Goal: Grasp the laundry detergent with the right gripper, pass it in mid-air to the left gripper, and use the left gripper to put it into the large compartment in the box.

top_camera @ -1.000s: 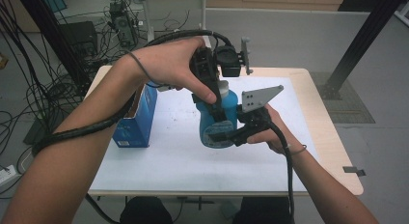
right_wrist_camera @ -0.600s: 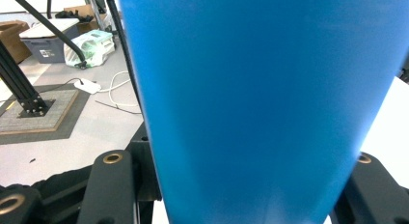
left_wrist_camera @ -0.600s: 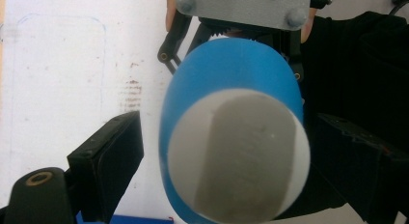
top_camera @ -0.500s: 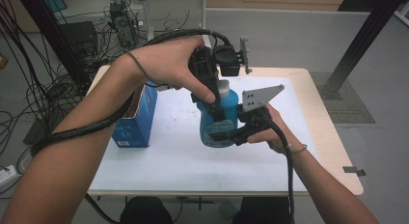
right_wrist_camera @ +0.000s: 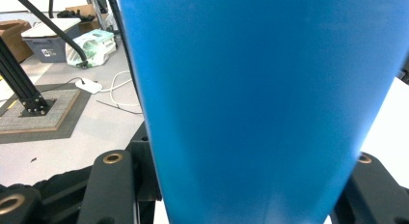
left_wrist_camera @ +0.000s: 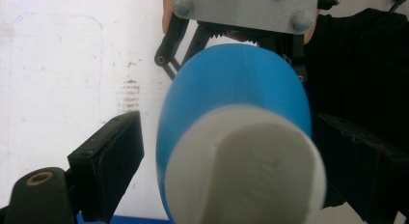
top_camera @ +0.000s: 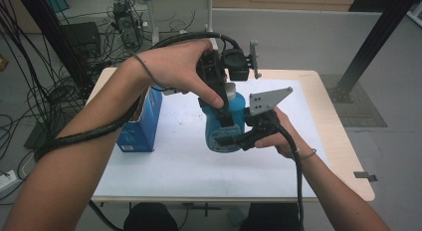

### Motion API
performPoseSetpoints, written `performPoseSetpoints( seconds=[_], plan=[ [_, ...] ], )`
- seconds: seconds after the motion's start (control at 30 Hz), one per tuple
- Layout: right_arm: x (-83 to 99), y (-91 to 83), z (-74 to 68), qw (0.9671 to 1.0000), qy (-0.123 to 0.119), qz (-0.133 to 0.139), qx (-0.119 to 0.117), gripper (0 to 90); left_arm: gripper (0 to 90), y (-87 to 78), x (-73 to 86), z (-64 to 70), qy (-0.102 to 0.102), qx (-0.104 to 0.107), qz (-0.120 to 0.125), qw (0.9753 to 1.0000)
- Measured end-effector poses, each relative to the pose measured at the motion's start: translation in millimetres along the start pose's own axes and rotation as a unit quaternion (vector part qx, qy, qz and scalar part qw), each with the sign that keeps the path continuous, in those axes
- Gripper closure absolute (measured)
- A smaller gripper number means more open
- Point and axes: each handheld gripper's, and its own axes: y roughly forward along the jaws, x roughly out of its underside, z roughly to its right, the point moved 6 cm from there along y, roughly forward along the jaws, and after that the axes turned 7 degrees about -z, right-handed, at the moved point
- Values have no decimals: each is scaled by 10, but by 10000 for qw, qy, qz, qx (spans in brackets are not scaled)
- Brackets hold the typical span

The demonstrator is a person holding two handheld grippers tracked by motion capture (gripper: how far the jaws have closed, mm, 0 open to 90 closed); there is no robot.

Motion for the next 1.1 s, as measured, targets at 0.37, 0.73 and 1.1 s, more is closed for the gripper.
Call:
performPoseSetpoints(
  seconds=[0.37,0.73,1.1],
  plan=[
    [-14,-10,-18,10000,-20,25,-18,423,201,-24,-29,1,44,-15,26,10000],
    [-12,-7,-41,10000,-41,8,-34,423,292,-44,-35,23,63,88,33,9999],
    [-18,-15,-53,10000,-20,22,-50,423,362,-47,-25,28,-15,206,18,9998]
  ],
)
